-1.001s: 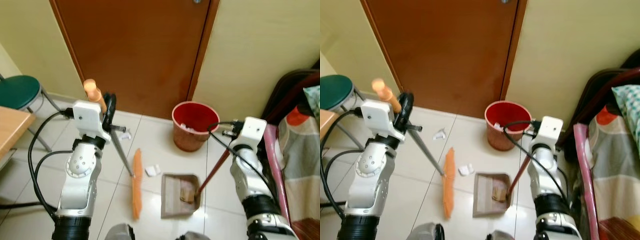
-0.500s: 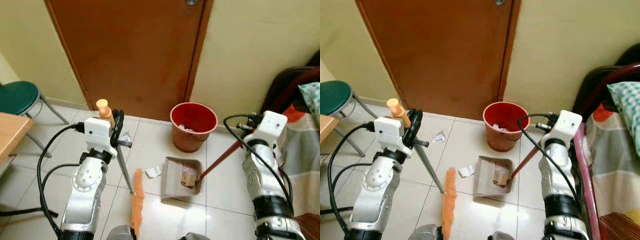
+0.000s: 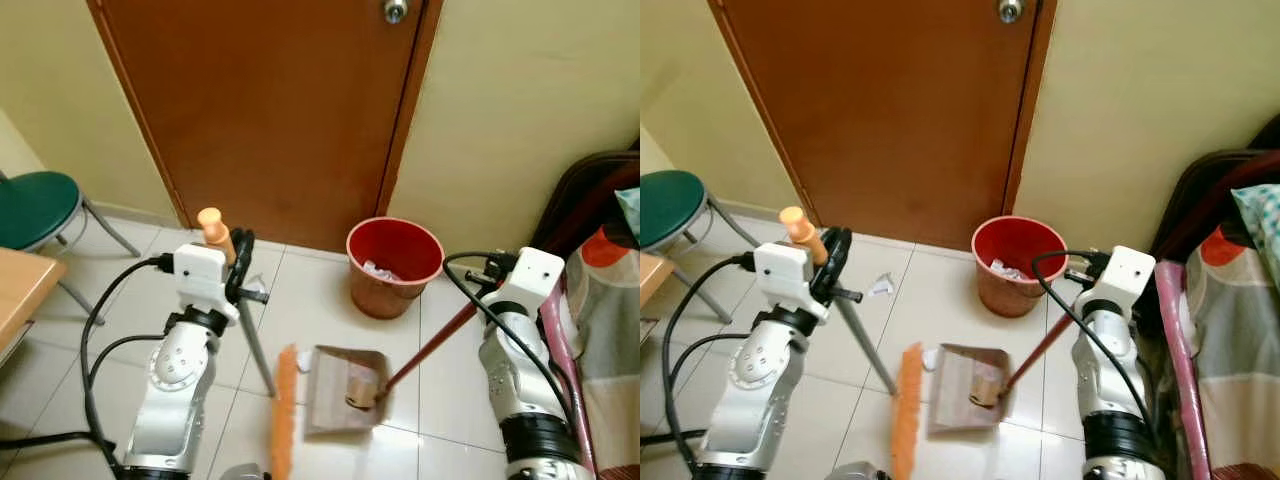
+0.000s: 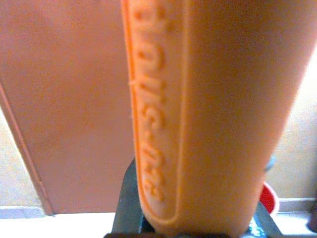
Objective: Sweep floor
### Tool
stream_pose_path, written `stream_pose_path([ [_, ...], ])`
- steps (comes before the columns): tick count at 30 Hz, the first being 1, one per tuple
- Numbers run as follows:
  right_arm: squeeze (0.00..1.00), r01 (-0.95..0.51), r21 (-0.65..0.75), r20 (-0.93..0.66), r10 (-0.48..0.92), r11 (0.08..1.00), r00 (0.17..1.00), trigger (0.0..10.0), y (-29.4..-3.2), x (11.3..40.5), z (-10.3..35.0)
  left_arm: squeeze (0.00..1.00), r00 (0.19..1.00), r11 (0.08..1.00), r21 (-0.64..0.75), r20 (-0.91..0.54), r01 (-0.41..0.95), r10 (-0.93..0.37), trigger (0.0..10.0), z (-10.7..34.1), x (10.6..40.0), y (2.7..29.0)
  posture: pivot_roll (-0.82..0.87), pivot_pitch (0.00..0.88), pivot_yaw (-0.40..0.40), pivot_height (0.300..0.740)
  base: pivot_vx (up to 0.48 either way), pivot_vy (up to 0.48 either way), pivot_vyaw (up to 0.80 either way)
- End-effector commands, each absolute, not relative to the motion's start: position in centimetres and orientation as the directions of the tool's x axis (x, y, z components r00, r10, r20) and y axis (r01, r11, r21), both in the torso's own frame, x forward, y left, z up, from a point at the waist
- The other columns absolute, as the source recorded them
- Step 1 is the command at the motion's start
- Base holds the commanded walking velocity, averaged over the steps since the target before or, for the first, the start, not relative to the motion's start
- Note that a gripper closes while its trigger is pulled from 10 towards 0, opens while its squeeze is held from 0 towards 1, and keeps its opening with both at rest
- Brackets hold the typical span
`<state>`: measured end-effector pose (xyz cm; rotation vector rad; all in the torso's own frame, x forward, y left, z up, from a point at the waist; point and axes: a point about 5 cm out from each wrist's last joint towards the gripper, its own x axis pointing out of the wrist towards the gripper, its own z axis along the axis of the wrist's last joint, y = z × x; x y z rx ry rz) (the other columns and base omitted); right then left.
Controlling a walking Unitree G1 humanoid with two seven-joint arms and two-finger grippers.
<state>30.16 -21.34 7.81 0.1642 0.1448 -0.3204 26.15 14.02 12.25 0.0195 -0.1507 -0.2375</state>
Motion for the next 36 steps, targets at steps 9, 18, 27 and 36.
stream_pose_path([
  [9, 0.0, 0.345, 0.119, -0.14, -0.329, 0.931, 0.934, 10.0, -22.5, 30.0, 8.5, 0.0, 0.951, 0.963, 0.035, 0.15, 0.269, -0.271, 10.0, 12.3, 26.1, 13.0, -0.01, 0.017, -0.003, 0.74, 0.091, 0.0, -0.75],
  [18, 0.0, 0.337, 0.118, -0.145, -0.32, 0.934, 0.936, 10.0, -22.3, 30.1, 8.5, 0.0, 0.953, 0.962, 0.054, 0.133, 0.267, -0.272, 10.0, 12.0, 25.9, 13.3, -0.01, 0.026, -0.004, 0.74, 0.0, 0.0, -0.47],
  [27, 0.0, 0.303, 0.126, -0.154, -0.283, 0.945, 0.947, 10.0, -22.1, 30.4, 8.7, 0.0, 0.976, 0.982, 0.108, 0.132, 0.158, -0.172, 10.0, 12.1, 26.3, 14.8, -0.02, 0.036, -0.004, 0.74, 0.0, 0.0, 0.0],
  [36, 0.0, 0.091, 0.283, -0.102, -0.064, 0.955, 0.993, 10.0, -19.2, 32.0, 11.8, 0.0, 0.998, 0.988, 0.151, 0.066, -0.029, 0.02, 10.0, 10.7, 26.4, 17.8, -0.02, 0.039, -0.008, 0.74, 0.0, 0.0, 0.0],
])
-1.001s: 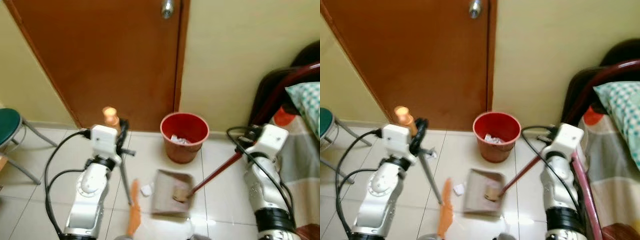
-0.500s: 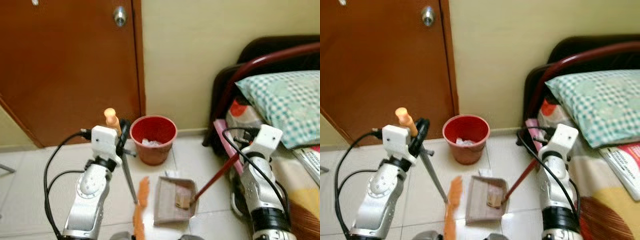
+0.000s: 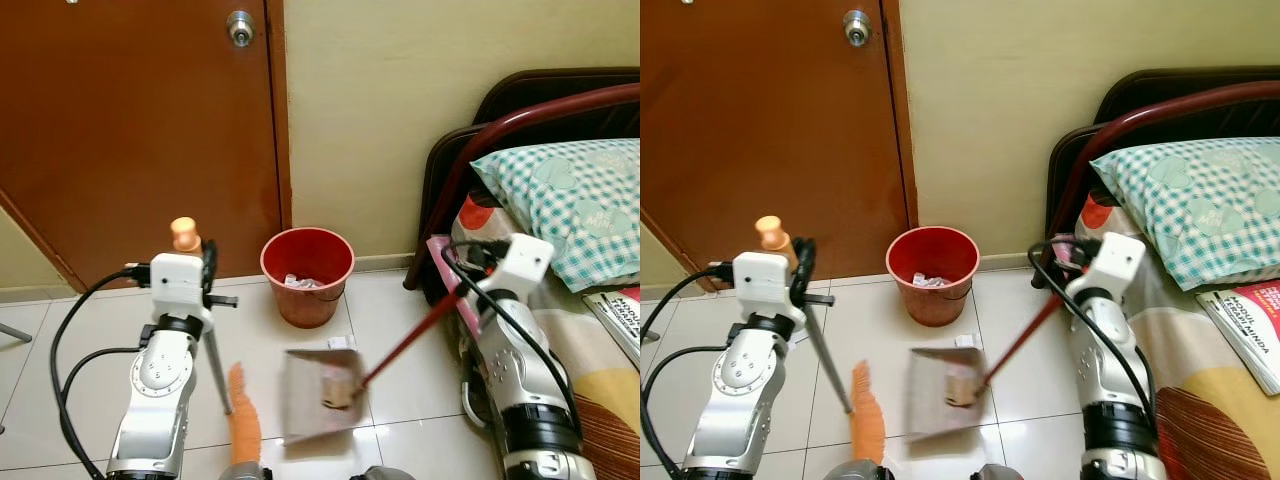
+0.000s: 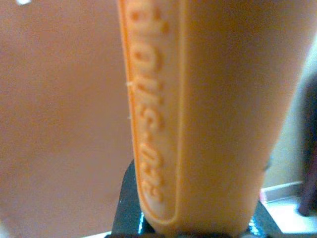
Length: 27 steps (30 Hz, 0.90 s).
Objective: Sweep floor
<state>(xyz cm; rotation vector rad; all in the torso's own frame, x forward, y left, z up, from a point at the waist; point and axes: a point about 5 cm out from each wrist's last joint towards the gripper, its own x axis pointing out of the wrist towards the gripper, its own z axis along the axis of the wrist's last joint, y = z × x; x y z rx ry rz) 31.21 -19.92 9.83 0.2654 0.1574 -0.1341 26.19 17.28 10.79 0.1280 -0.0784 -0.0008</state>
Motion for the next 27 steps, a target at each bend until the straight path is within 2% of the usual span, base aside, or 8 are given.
stream_pose_path([
  [1, 0.0, 0.073, 0.291, -0.096, -0.047, 0.954, 0.994, 10.0, -18.9, 32.1, 12.1, 0.0, 0.998, 0.987, 0.156, 0.057, -0.044, 0.036, 10.0, 10.6, 26.3, 18.1, -0.02, 0.039, -0.008, 0.74, 0.0, 0.0, 0.0],
  [5, 0.0, -0.057, 0.343, -0.043, 0.076, 0.938, 0.996, 10.0, -16.8, 33.2, 14.8, 0.0, 0.995, 0.981, 0.171, 0.034, -0.097, 0.092, 10.0, 10.0, 26.1, 19.0, -0.02, 0.038, -0.012, 0.74, 0.0, 0.0, 0.0],
  [12, 0.0, -0.142, 0.379, 0.033, 0.14, 0.914, 0.99, 10.0, -15.7, 34.4, 18.1, 0.0, 0.995, 0.982, 0.156, 0.015, -0.102, 0.1, 10.0, 9.4, 26.0, 18.9, -0.01, 0.035, -0.019, 0.74, 0.0, 0.0, 0.0],
  [23, 0.0, -0.167, 0.419, 0.253, 0.061, 0.893, 0.965, 10.0, -17.0, 36.7, 25.7, 0.0, 0.997, 0.988, 0.133, 0.013, -0.076, 0.075, 10.0, 9.3, 26.1, 17.8, -0.01, 0.034, -0.02, 0.74, 0.0, 0.0, 0.0],
  [27, 0.0, -0.179, 0.366, 0.386, 0.026, 0.913, 0.922, 10.0, -17.3, 37.3, 29.1, 0.0, 0.998, 0.989, 0.13, 0.015, -0.067, 0.066, 10.0, 9.4, 26.3, 17.7, -0.01, 0.033, -0.013, 0.74, 0.0, 0.0, 0.0],
])
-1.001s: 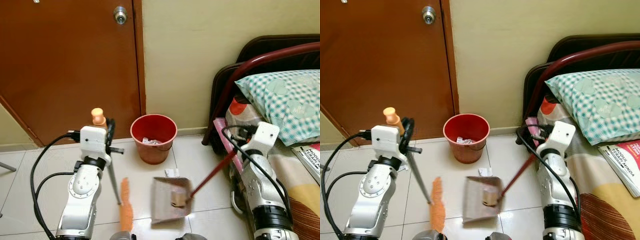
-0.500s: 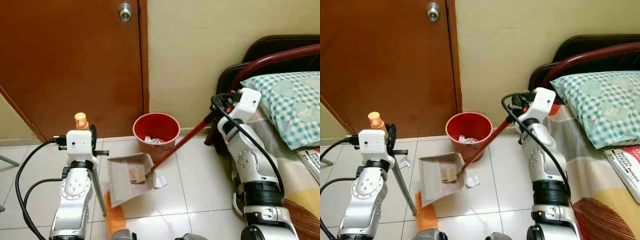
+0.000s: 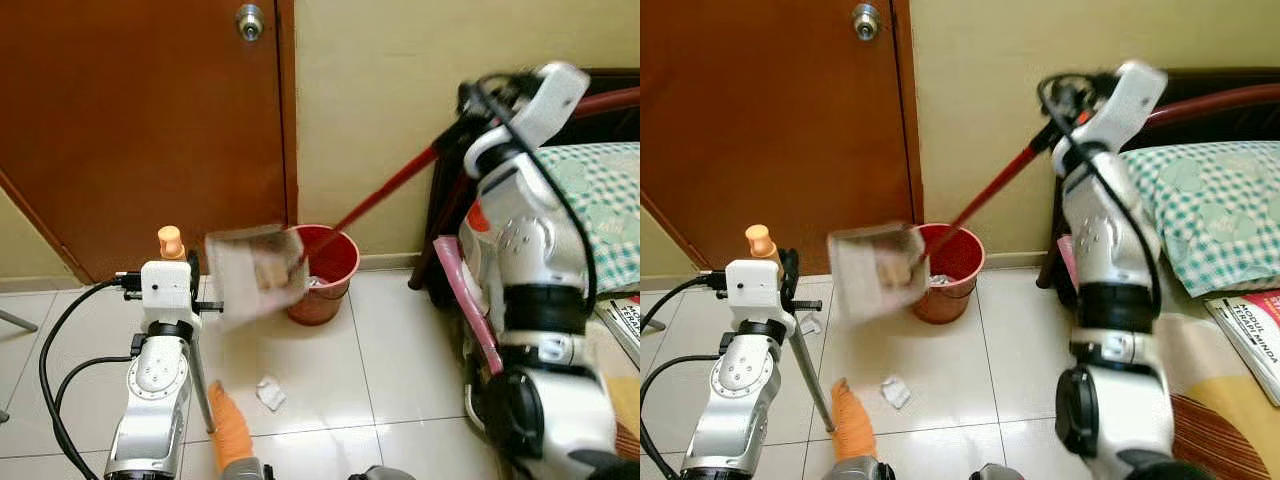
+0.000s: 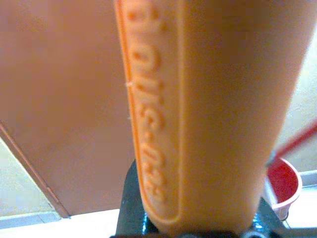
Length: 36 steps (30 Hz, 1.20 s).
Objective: Sweep floor
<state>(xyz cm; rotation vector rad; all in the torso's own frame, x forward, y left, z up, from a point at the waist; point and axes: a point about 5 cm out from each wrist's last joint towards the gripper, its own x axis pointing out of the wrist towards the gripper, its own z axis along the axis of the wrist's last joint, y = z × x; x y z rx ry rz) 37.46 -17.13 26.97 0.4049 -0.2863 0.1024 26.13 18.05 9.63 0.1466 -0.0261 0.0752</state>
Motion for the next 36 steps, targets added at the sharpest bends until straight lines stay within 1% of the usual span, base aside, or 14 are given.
stream_pose_path([
  [1, 0.0, -0.169, 0.334, 0.415, 0.017, 0.927, 0.91, 10.0, -17.4, 37.4, 29.8, 0.0, 0.998, 0.99, 0.129, 0.015, -0.062, 0.061, 10.0, 9.4, 26.3, 17.6, -0.01, 0.033, -0.013, 0.74, 0.0, 0.0, 0.0],
  [2, 0.0, -0.169, 0.334, 0.415, 0.017, 0.927, 0.91, 10.0, -17.4, 37.4, 29.8, 0.0, 0.998, 0.99, 0.129, 0.015, -0.062, 0.061, 10.0, 9.4, 26.3, 17.6, -0.01, 0.033, -0.013, 0.74, 0.0, 0.0, 0.0],
  [7, 0.0, -0.12, 0.158, 0.458, 0.035, 0.98, 0.888, 10.0, -16.9, 38.3, 30.8, 0.0, 0.998, 0.99, 0.126, 0.016, -0.059, 0.057, 10.0, 9.5, 26.3, 17.5, 0.0, 0.035, -0.013, 0.74, 0.0, 0.0, 0.0],
  [9, 0.0, -0.119, 0.125, 0.471, 0.047, 0.985, 0.881, 10.0, -16.7, 38.4, 30.9, 0.0, 0.998, 0.991, 0.125, 0.015, -0.058, 0.057, 10.0, 9.5, 26.3, 17.5, 0.0, 0.035, -0.013, 0.74, 0.0, 0.0, 0.0],
  [10, 0.0, -0.106, 0.054, 0.496, 0.066, 0.993, 0.866, 10.0, -16.3, 38.5, 31.1, 0.0, 0.998, 0.991, 0.123, 0.014, -0.056, 0.055, 10.0, 9.5, 26.2, 17.5, 0.01, 0.039, -0.015, 0.74, 0.0, 0.0, 0.0],
  [11, 0.0, -0.106, 0.054, 0.496, 0.066, 0.993, 0.866, 10.0, -16.3, 38.5, 31.1, 0.0, 0.998, 0.991, 0.123, 0.014, -0.056, 0.055, 10.0, 9.5, 26.2, 17.5, 0.01, 0.039, -0.015, 0.74, 0.0, 0.0, 0.0],
  [12, 0.0, -0.091, -0.003, 0.52, 0.079, 0.996, 0.85, 10.0, -16.0, 38.4, 31.3, 0.0, 0.998, 0.99, 0.131, 0.015, -0.06, 0.058, 10.0, 9.5, 26.1, 17.5, 0.01, 0.042, -0.017, 0.74, 0.0, 0.0, 0.0],
  [14, 0.0, -0.086, -0.029, 0.533, 0.088, 0.996, 0.842, 10.0, -15.6, 38.5, 31.3, 0.0, 0.998, 0.99, 0.131, 0.014, -0.06, 0.059, 10.0, 9.4, 26.0, 17.5, 0.01, 0.045, -0.019, 0.74, 0.0, 0.0, 0.0],
  [16, 0.0, -0.098, -0.106, 0.555, 0.141, 0.99, 0.82, 10.0, -14.2, 38.4, 30.7, 0.0, 0.998, 0.99, 0.125, 0.014, -0.06, 0.058, 10.0, 9.4, 25.9, 17.4, 0.02, 0.048, -0.019, 0.74, 0.0, 0.0, 0.0],
  [24, 0.0, -0.126, -0.178, 0.605, 0.209, 0.976, 0.768, 10.0, -11.8, 37.9, 30.4, 0.0, 0.999, 0.991, 0.122, 0.012, -0.054, 0.053, 10.0, 9.5, 25.9, 17.3, 0.02, 0.055, -0.017, 0.74, 0.0, 0.0, 0.0],
  [28, 0.0, -0.139, -0.197, 0.663, 0.237, 0.97, 0.71, 10.0, -10.5, 37.2, 31.1, 0.0, 0.999, 0.991, 0.121, 0.012, -0.052, 0.051, 10.0, 9.5, 25.9, 17.3, 0.02, 0.057, -0.018, 0.74, 0.0, 0.0, 0.0],
  [30, 0.0, -0.145, -0.211, 0.672, 0.251, 0.967, 0.697, 10.0, -10.1, 37.1, 31.2, 0.0, 0.999, 0.991, 0.121, 0.012, -0.053, 0.052, 10.0, 9.5, 25.9, 17.3, 0.02, 0.057, -0.018, 0.74, 0.0, 0.0, 0.0],
  [33, 0.0, -0.184, -0.274, 0.675, 0.325, 0.944, 0.662, 10.0, -8.4, 36.6, 30.8, 0.0, 0.999, 0.992, 0.116, 0.012, -0.049, 0.048, 10.0, 9.6, 26.0, 17.1, 0.02, 0.06, -0.019, 0.74, 0.0, 0.0, 0.0],
  [36, 0.0, -0.214, -0.373, 0.655, 0.419, 0.903, 0.629, 10.0, -6.8, 35.9, 29.3, 0.0, 0.999, 0.992, 0.114, 0.011, -0.047, 0.046, 10.0, 9.5, 25.9, 17.0, 0.02, 0.058, -0.023, 0.74, 0.0, 0.0, 0.0],
])
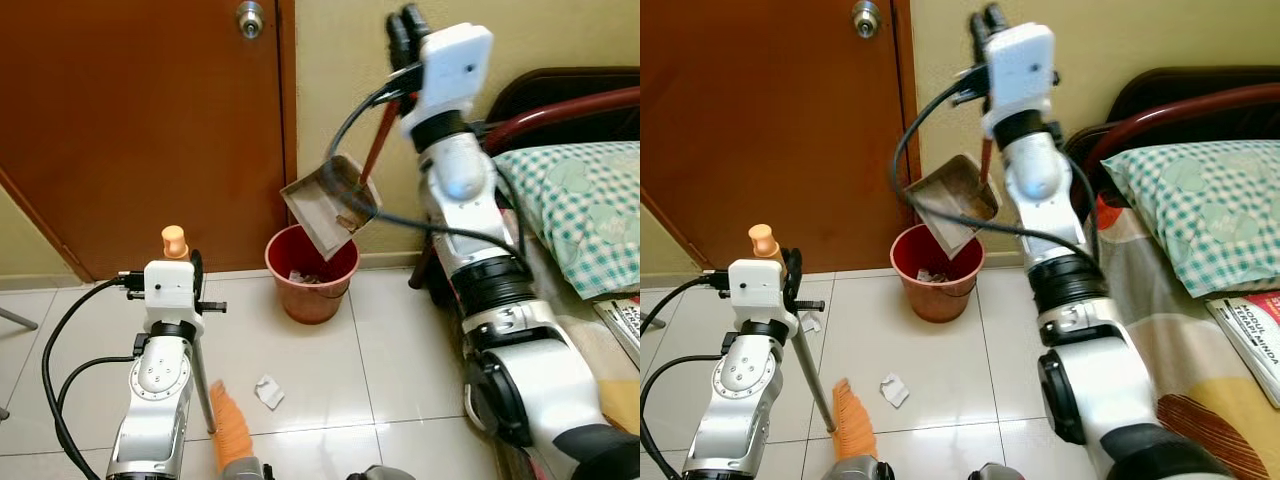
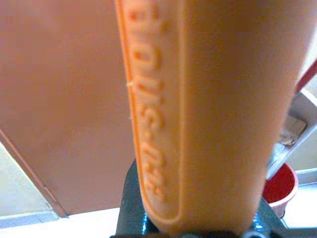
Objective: Sweep floor
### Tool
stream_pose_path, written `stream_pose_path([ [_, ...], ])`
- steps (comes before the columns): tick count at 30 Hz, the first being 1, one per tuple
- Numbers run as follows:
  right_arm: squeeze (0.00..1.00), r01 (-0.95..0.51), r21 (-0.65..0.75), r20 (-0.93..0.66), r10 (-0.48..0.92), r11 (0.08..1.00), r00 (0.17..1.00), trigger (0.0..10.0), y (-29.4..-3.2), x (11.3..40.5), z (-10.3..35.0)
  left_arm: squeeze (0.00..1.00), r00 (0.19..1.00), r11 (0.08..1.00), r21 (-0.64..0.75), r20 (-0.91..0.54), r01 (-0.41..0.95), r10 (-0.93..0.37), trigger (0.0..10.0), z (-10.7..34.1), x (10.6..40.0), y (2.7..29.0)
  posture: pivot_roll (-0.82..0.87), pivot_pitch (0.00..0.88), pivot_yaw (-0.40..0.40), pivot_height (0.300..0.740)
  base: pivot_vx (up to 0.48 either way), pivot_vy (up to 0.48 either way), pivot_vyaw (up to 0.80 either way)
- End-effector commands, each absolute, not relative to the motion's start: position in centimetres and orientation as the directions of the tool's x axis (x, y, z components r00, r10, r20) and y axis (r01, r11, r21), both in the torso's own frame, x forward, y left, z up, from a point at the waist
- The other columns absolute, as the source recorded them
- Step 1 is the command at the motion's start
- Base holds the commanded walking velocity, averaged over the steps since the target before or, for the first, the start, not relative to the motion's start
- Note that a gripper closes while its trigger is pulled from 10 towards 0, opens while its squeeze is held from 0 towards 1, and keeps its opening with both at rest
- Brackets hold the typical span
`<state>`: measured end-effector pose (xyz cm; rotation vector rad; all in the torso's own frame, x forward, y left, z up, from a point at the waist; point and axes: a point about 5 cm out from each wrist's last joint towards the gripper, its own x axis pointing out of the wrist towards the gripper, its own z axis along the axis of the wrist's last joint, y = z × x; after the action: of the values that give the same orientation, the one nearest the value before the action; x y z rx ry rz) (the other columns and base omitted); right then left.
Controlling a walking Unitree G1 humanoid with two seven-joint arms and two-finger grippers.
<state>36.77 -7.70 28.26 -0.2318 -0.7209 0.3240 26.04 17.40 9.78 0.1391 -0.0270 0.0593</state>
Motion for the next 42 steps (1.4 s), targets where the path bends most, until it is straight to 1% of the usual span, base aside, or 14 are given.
stream_pose_path([
  [1, 0.0, -0.218, -0.386, 0.648, 0.431, 0.896, 0.628, 10.0, -6.5, 35.9, 28.9, 0.0, 0.999, 0.993, 0.113, 0.011, -0.047, 0.046, 10.0, 9.5, 26.0, 17.0, 0.02, 0.058, -0.023, 0.74, 0.0, 0.0, 0.0],
  [8, 0.0, -0.303, -0.524, 0.551, 0.588, 0.796, 0.592, 10.0, -3.6, 34.5, 24.2, 0.0, 0.999, 0.993, 0.11, 0.02, -0.051, 0.049, 10.0, 9.7, 26.2, 16.8, 0.03, 0.053, -0.031, 0.74, 0.0, 0.0, 0.0],
  [12, 0.0, -0.325, -0.552, 0.528, 0.624, 0.768, 0.576, 10.0, -3.1, 34.1, 23.2, 0.0, 0.998, 0.993, 0.108, 0.021, -0.053, 0.051, 10.0, 9.7, 26.2, 16.7, 0.03, 0.051, -0.036, 0.74, 0.0, 0.0, 0.0],
  [16, 0.0, -0.336, -0.616, 0.5, 0.683, 0.713, 0.532, 10.0, -2.3, 33.3, 22.2, 0.0, 0.998, 0.993, 0.105, 0.022, -0.055, 0.053, 10.0, 9.6, 26.3, 16.6, 0.02, 0.049, -0.039, 0.74, 0.0, 0.0, 0.0],
  [20, 0.0, -0.412, -0.656, 0.417, 0.758, 0.633, 0.501, 10.0, -1.5, 32.8, 20.7, 0.0, 0.996, 0.988, 0.124, 0.028, -0.086, 0.084, 10.0, 9.6, 26.3, 16.8, 0.02, 0.046, -0.042, 0.74, 0.0, 0.0, 0.0],
  [22, 0.0, -0.351, -0.655, 0.464, 0.723, 0.669, 0.511, 10.0, -2.0, 32.9, 21.2, 0.0, 0.996, 0.989, 0.118, 0.027, -0.085, 0.083, 10.0, 9.6, 26.5, 16.7, 0.02, 0.044, -0.046, 0.74, 0.0, 0.0, 0.0],
  [24, 0.0, -0.347, -0.629, 0.482, 0.699, 0.696, 0.528, 10.0, -2.2, 33.1, 21.5, 0.0, 0.996, 0.99, 0.115, 0.028, -0.083, 0.08, 10.0, 9.6, 26.5, 16.6, 0.02, 0.044, -0.048, 0.74, 0.0, 0.0, 0.0],
  [26, 0.0, -0.392, -0.622, 0.45, 0.719, 0.678, 0.53, 10.0, -2.1, 33.3, 21.3, 0.0, 0.997, 0.99, 0.113, 0.027, -0.081, 0.079, 10.0, 9.6, 26.5, 16.6, 0.01, 0.043, -0.049, 0.74, 0.0, 0.0, 0.0],
  [30, 0.0, -0.314, -0.605, 0.516, 0.661, 0.732, 0.545, 10.0, -2.8, 33.7, 22.5, 0.0, 0.997, 0.991, 0.11, 0.026, -0.079, 0.077, 10.0, 9.5, 26.5, 16.5, 0.01, 0.043, -0.05, 0.74, 0.0, 0.0, 0.0],
  [31, 0.0, -0.329, -0.642, 0.488, 0.7, 0.692, 0.52, 10.0, -2.6, 33.6, 22.5, 0.0, 0.997, 0.991, 0.109, 0.026, -0.078, 0.076, 10.0, 9.5, 26.5, 16.4, 0.01, 0.041, -0.052, 0.74, 0.0, 0.0, 0.0],
  [33, 0.0, -0.298, -0.661, 0.501, 0.7, 0.689, 0.508, 10.0, -2.7, 33.6, 22.7, 0.0, 0.997, 0.991, 0.109, 0.026, -0.08, 0.078, 10.0, 9.5, 26.5, 16.4, 0.01, 0.041, -0.052, 0.74, 0.0, 0.0, 0.0],
  [36, 0.0, -0.264, -0.586, 0.568, 0.621, 0.766, 0.539, 10.0, -3.5, 34.2, 23.9, 0.0, 0.996, 0.989, 0.12, 0.03, -0.087, 0.085, 10.0, 9.4, 26.6, 16.4, 0.01, 0.041, -0.053, 0.74, 0.0, 0.0, 0.0],
  [39, 0.0, -0.265, -0.535, 0.601, 0.582, 0.802, 0.547, 10.0, -3.7, 34.3, 24.9, 0.0, 0.995, 0.985, 0.138, 0.036, -0.102, 0.098, 10.0, 9.5, 26.7, 16.6, 0.01, 0.041, -0.053, 0.74, 0.0, 0.0, 0.0],
  [42, 0.0, -0.268, -0.41, 0.656, 0.486, 0.872, 0.577, 10.0, -4.1, 34.6, 26.4, 0.0, 0.992, 0.985, 0.124, 0.046, -0.121, 0.116, 10.0, 9.6, 26.8, 16.9, 0.01, 0.041, -0.053, 0.74, 0.0, 0.0, 0.0],
])
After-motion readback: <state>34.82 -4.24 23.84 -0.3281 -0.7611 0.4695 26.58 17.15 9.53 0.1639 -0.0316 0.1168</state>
